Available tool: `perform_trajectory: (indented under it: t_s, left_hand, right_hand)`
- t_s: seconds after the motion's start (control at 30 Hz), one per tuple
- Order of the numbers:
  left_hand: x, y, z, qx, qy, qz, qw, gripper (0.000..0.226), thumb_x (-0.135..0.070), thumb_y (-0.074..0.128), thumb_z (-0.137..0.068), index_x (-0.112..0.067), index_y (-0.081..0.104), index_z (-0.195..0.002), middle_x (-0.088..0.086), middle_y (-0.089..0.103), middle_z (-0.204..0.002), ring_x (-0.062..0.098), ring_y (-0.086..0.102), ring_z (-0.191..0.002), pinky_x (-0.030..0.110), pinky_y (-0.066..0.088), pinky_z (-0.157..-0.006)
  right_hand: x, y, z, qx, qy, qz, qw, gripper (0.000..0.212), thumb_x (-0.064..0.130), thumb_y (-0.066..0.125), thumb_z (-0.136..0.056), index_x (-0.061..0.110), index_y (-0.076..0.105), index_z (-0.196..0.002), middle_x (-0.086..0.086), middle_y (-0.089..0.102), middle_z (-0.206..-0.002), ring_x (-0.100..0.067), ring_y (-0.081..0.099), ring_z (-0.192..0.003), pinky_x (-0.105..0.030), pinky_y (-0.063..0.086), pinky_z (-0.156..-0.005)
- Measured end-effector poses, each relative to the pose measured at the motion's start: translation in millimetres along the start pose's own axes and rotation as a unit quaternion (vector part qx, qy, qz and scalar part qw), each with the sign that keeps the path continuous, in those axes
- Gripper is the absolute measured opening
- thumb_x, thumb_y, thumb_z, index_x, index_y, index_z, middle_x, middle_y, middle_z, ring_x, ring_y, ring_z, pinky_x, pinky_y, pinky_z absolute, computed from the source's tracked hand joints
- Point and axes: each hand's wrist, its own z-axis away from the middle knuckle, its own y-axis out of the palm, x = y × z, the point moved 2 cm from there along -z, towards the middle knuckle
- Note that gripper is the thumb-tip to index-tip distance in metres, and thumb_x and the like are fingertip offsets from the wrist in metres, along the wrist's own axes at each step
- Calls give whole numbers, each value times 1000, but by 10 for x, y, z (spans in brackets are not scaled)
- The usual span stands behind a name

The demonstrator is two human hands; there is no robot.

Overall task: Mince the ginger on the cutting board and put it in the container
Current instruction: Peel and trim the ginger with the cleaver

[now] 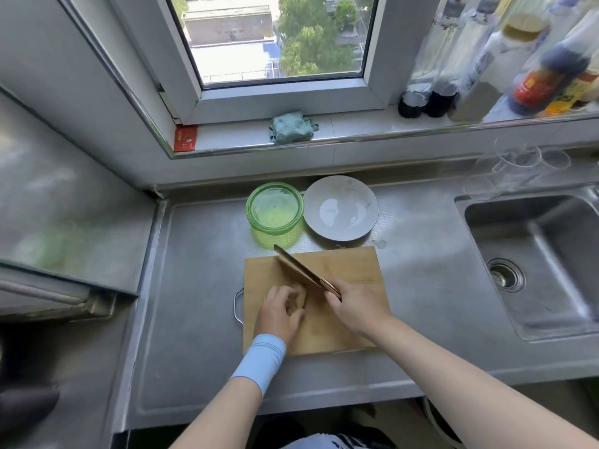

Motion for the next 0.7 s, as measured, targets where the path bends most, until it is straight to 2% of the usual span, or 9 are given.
perform_trajectory:
  t_s: [0.07, 0.1, 0.17, 0.23, 0.3, 0.37, 0.53, 0.6, 0.7]
  left_hand:
    - [15, 33, 19, -19, 13, 2, 1000, 25, -8, 81, -74, -14, 67, -94, -8, 53, -91, 16, 60, -79, 21, 48, -77]
    - [17, 39, 35, -33, 26, 1, 999, 20, -11, 79, -77, -12, 68, -94, -6, 54, -93, 16, 60, -79, 24, 50, -76]
    - [22, 37, 46, -60, 64, -9, 996, 12, -13, 71, -85, -8, 71, -97, -1, 56, -99, 16, 61, -85, 27, 50, -82]
    - [27, 31, 5, -69, 99, -27, 992, 15, -11, 65, -86, -7, 71, -100, 3, 57, -100, 19, 60, -89, 27, 47, -87]
    - [21, 45, -58, -64, 124, -50, 989, 11, -9, 68, -84, -9, 72, -94, 4, 57, -93, 22, 58, -84, 28, 45, -83]
    - [27, 89, -111, -64, 145, -70, 985, 7, -10, 68, -82, -9, 72, -88, 6, 59, -87, 25, 57, -80, 30, 45, -78]
    - [103, 137, -93, -99, 178, -61, 977, 26, -27, 57, -88, -11, 77, -90, 3, 67, -89, 20, 58, -81, 25, 48, -76]
    - [145, 138, -102, -113, 175, -58, 976, 27, -28, 59, -87, -12, 79, -91, 5, 72, -93, 20, 63, -85, 25, 49, -80]
    - [165, 147, -114, -144, 233, -89, 958, 25, -19, 57, -84, -7, 79, -89, 12, 73, -86, 19, 56, -87, 23, 47, -76]
  right_hand:
    - [28, -9, -39, 6, -12, 2, 1000, 25, 35, 45, -96, 31, 60, -117, 0, 67, -111, -26, 61, -107, -37, 49, -83]
    - [34, -11, -52, 6, -18, 8, 1000, 26, 35, 45, -95, 32, 59, -117, 1, 67, -112, -26, 61, -106, -37, 50, -82]
    - [39, -3, -49, 0, -34, 30, 999, 34, 39, 44, -96, 39, 54, -129, 3, 67, -119, -25, 61, -109, -36, 49, -80]
    - [41, 18, -18, -4, -46, 70, 996, 40, 46, 40, -101, 45, 44, -141, 4, 66, -125, -25, 61, -113, -34, 44, -77]
    - [28, 67, -2, -12, -60, 118, 991, 39, 51, 38, -103, 47, 43, -142, 3, 68, -122, -25, 62, -110, -33, 42, -73]
    - [29, 115, -17, -12, -75, 139, 987, 39, 47, 40, -103, 46, 46, -141, 1, 70, -117, -26, 64, -105, -34, 41, -70]
    - [0, 123, -39, 3, -94, 134, 987, 41, 42, 41, -100, 45, 43, -141, -1, 70, -113, -32, 65, -98, -40, 53, -74]
    - [1, 108, 25, -34, -127, 146, 981, 43, 50, 30, -99, 46, 42, -139, 3, 70, -106, -31, 66, -90, -39, 53, -66]
    - [50, 130, 183, -70, -164, 161, 971, 52, 55, 18, -94, 46, 46, -137, 4, 69, -92, -28, 67, -77, -33, 44, -54]
